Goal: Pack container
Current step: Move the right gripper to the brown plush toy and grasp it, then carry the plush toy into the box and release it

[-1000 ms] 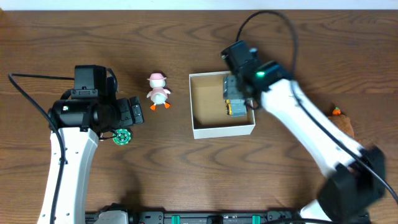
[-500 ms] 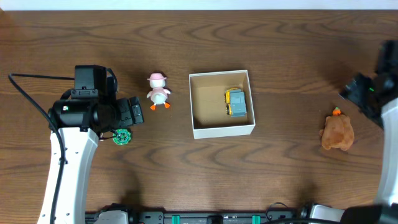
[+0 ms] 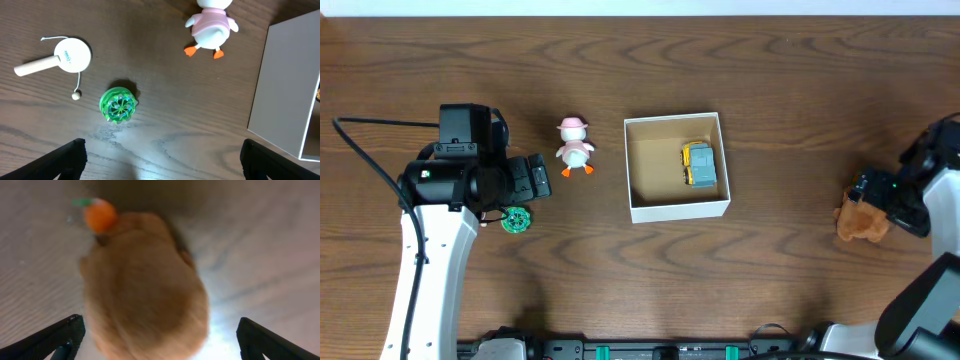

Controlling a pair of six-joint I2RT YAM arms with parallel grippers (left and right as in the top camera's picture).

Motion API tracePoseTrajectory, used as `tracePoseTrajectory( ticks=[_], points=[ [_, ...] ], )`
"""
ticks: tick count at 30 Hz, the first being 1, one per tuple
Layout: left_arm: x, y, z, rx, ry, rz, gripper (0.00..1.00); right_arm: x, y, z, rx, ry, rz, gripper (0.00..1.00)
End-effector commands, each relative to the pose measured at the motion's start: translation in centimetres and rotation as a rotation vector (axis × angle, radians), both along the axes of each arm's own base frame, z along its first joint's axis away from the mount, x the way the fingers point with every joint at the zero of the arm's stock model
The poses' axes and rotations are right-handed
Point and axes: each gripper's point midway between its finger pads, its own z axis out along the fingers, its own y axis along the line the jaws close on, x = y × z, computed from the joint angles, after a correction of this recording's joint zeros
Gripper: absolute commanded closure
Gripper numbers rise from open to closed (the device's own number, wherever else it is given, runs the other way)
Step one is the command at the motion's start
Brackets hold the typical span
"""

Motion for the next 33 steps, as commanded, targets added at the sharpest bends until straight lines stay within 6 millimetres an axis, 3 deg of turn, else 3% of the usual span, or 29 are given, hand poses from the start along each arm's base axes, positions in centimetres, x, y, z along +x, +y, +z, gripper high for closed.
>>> tracePoseTrajectory(
  ticks=[1, 9, 13, 15, 19, 23, 28, 31, 33],
  points=[
    [0.3, 0.2, 0.5, 0.001, -0.015, 0.007, 0.02, 1.0, 1.4, -0.6, 0.011, 0.002, 0.101, 0.01],
    [0.3, 0.2, 0.5, 0.006, -0.016, 0.005, 0.02, 0.0, 2.0, -3.4, 0.064, 0.107, 0.105, 0.02],
    [0.3, 0.2, 0.5, 0.006, -0.016, 0.005, 0.02, -0.5, 2.2, -3.9, 0.079, 0.135, 0.101, 0.14],
    [0.3, 0.2, 0.5, 0.006, -0.016, 0.005, 0.02, -0.5, 2.2, -3.9, 0.079, 0.135, 0.101, 0.25],
    [0.3, 0.2, 0.5, 0.006, -0.016, 0.005, 0.02, -0.4, 2.3, -3.9, 0.082, 0.134, 0.099, 0.6],
    [0.3, 0.2, 0.5, 0.006, -0.016, 0.005, 0.02, -0.1, 2.7, -3.8, 0.102, 0.119, 0.097, 0.88],
    [0.3, 0.2, 0.5, 0.006, -0.016, 0.005, 0.02, 2.4, 4.9, -1.5, 0.151, 0.033, 0.134, 0.83],
    [0.3, 0.2, 0.5, 0.006, -0.016, 0.005, 0.02, 4.9, 6.7, 1.8, 0.12, -0.049, 0.221, 0.81],
    [0.3, 0.2, 0.5, 0.006, -0.016, 0.005, 0.02, 7.2, 8.8, 5.1, 0.083, -0.137, 0.325, 0.81]
  ],
)
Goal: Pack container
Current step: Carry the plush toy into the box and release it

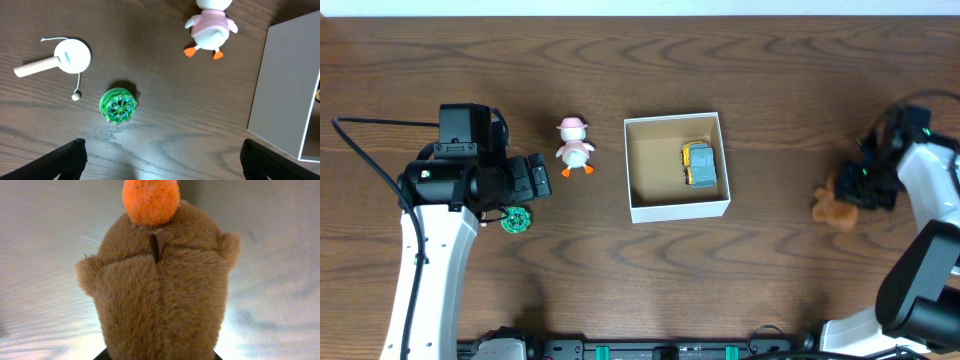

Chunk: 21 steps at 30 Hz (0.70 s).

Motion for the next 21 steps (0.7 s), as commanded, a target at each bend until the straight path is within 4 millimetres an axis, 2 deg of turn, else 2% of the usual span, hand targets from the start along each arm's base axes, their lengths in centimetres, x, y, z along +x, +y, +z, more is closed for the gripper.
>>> tracePoseTrajectory(
  ticks=[1, 4, 6, 8, 10, 12, 15, 18, 21],
  points=[
    [0.2, 0.2, 0.5, 0.005, -0.013, 0.005, 0.02, 5.0, 4.0, 7.2, -0.015, -0.238, 0.165, 0.81],
    [0.2, 0.2, 0.5, 0.005, -0.012, 0.005, 0.02, 7.8, 9.4, 12.5, -0.057, -0.407, 0.422, 0.82],
    [0.2, 0.2, 0.5, 0.005, -0.013, 0.005, 0.02, 8.8, 13.6, 15.1, -0.078, -0.497, 0.606, 0.78],
    [0.2, 0.2, 0.5, 0.005, -0.013, 0.005, 0.02, 9.1, 18.0, 16.6, -0.095, -0.568, 0.8, 0.76],
    [0.2, 0.2, 0.5, 0.005, -0.013, 0.005, 0.02, 8.5, 22.3, 17.2, -0.113, -0.621, 0.996, 0.74],
    [0.2, 0.2, 0.5, 0.005, -0.012, 0.005, 0.02, 7.7, 26.2, 17.0, -0.129, -0.651, 1.166, 0.71],
    [0.1, 0.2, 0.4, 0.005, -0.008, 0.005, 0.02, 6.9, 30.2, 15.8, -0.158, -0.657, 1.315, 0.73],
    [0.1, 0.2, 0.4, 0.005, -0.008, 0.005, 0.02, 6.8, 32.6, 13.3, -0.176, -0.62, 1.394, 0.76],
    [0.0, 0.2, 0.4, 0.005, -0.005, 0.005, 0.02, 7.1, 33.9, 10.4, -0.162, -0.571, 1.423, 0.76]
  ],
)
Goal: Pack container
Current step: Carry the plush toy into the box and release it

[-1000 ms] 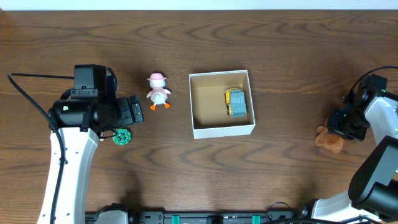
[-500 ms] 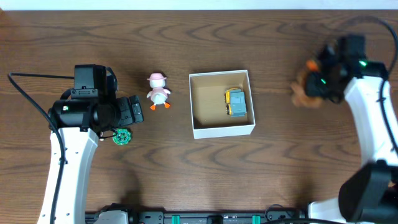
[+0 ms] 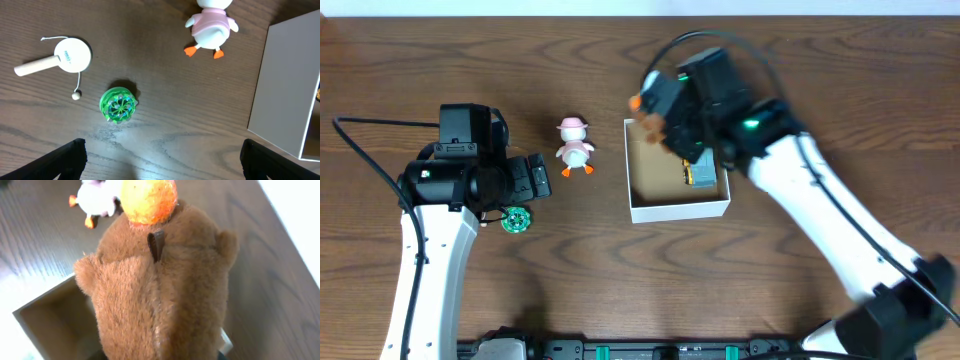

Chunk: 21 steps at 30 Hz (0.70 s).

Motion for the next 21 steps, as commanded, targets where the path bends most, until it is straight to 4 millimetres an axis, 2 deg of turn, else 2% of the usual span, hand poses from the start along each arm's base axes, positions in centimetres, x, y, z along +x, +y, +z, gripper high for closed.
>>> tracePoseTrajectory(
  ticks=[1, 4, 7, 11, 12, 13, 14, 21],
  points=[
    [0.1, 0.2, 0.4, 0.005, -0.006, 0.005, 0.02, 0.6, 0.6, -3.9, -0.095, 0.027, 0.045, 0.78],
    [0.0, 0.2, 0.4, 0.005, -0.004, 0.005, 0.02, 0.7, 0.6, -6.7, -0.131, 0.085, 0.048, 0.8],
    [0.0, 0.2, 0.4, 0.005, -0.005, 0.005, 0.02, 0.6, 0.6, -8.2, -0.152, 0.117, 0.049, 0.78],
    [0.1, 0.2, 0.4, 0.005, -0.005, 0.005, 0.02, 0.7, 0.6, -8.7, -0.157, 0.125, 0.049, 0.44],
    [0.1, 0.2, 0.4, 0.005, -0.005, 0.005, 0.02, 0.7, 0.7, -8.7, -0.155, 0.121, 0.049, 0.24],
    [0.1, 0.2, 0.4, 0.005, -0.005, 0.005, 0.02, 0.8, 0.7, -8.6, -0.153, 0.118, 0.049, 0.14],
    [0.1, 0.2, 0.4, 0.005, -0.005, 0.005, 0.02, 0.9, 0.7, -8.6, -0.151, 0.115, 0.049, 0.07],
    [0.0, 0.2, 0.4, 0.005, -0.005, 0.005, 0.02, 1.1, 0.9, -7.9, -0.136, 0.095, 0.043, 0.06]
  ],
)
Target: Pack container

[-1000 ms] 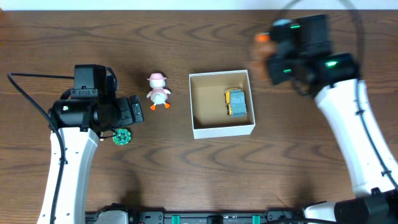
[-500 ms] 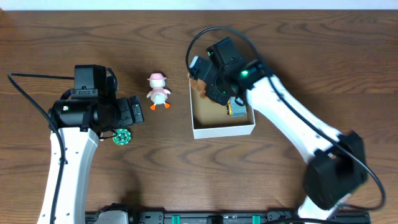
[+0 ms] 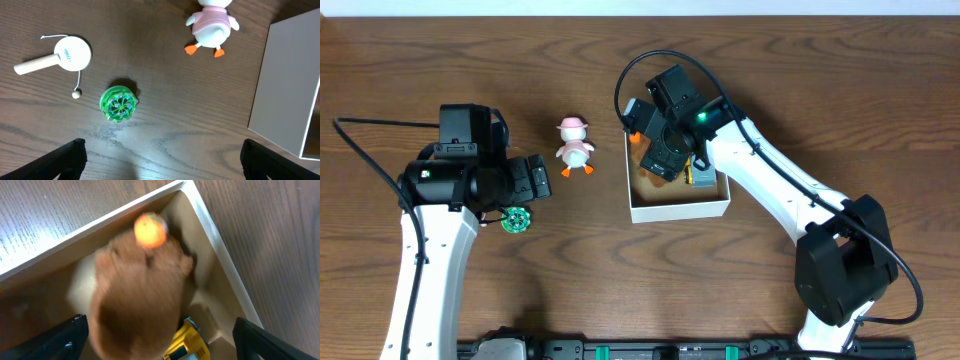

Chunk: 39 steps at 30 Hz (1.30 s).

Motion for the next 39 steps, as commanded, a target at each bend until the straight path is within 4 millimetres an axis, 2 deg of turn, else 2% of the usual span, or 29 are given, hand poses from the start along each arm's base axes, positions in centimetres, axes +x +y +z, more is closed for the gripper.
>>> tracePoseTrajectory(
  ticks=[1, 5, 9, 13, 15, 17, 18, 21, 24, 28, 31, 33, 39],
  points=[
    [0.2, 0.2, 0.4, 0.005, -0.009, 0.005, 0.02, 0.1, 0.2, 1.4, 0.02, -0.031, 0.001, 0.07],
    [0.1, 0.2, 0.4, 0.005, -0.009, 0.005, 0.02, 0.4, -0.3, 3.7, 0.031, -0.089, -0.029, 0.08],
    [0.1, 0.2, 0.4, 0.005, -0.009, 0.005, 0.02, 1.8, -2.9, 8.5, 0.075, -0.208, -0.233, 0.03],
    [0.0, 0.2, 0.4, 0.005, -0.005, 0.005, 0.02, 2.5, -7.8, 13.3, 0.216, -0.253, -0.538, 0.01],
    [0.0, 0.2, 0.4, 0.005, -0.005, 0.005, 0.02, 2.6, -11.7, 15.0, 0.3, -0.241, -0.743, 0.01],
    [0.0, 0.2, 0.4, 0.005, -0.005, 0.005, 0.02, 2.4, -15.8, 15.6, 0.363, -0.207, -0.931, 0.01],
    [0.1, 0.2, 0.4, 0.006, -0.005, 0.005, 0.02, 2.0, -18.0, 15.6, 0.393, -0.17, -1.019, 0.01],
    [0.3, 0.2, 0.5, 0.009, -0.014, -0.003, 0.02, 1.0, -22.3, 14.3, 0.414, -0.066, -1.155, 0.01],
    [0.9, 0.3, 0.7, 0.019, -0.045, -0.026, 0.02, -0.6, -26.8, 11.8, 0.357, 0.04, -1.295, 0.01],
    [2.9, 0.3, 1.6, 0.021, -0.13, -0.025, 0.02, -1.9, -30.0, 9.0, 0.292, 0.129, -1.403, 0.01],
    [4.9, 0.1, 1.9, 0.022, -0.187, -0.032, 0.02, -2.4, -31.0, 6.6, 0.255, 0.194, -1.443, 0.01],
    [6.1, -0.6, 1.3, 0.019, -0.177, -0.049, 0.02, -2.7, -31.1, 5.0, 0.23, 0.233, -1.452, 0.01],
    [10.1, -3.9, -1.9, 0.024, -0.088, -0.16, 0.02, -3.3, -31.0, 1.7, 0.174, 0.316, -1.457, 0.01]
  ],
)
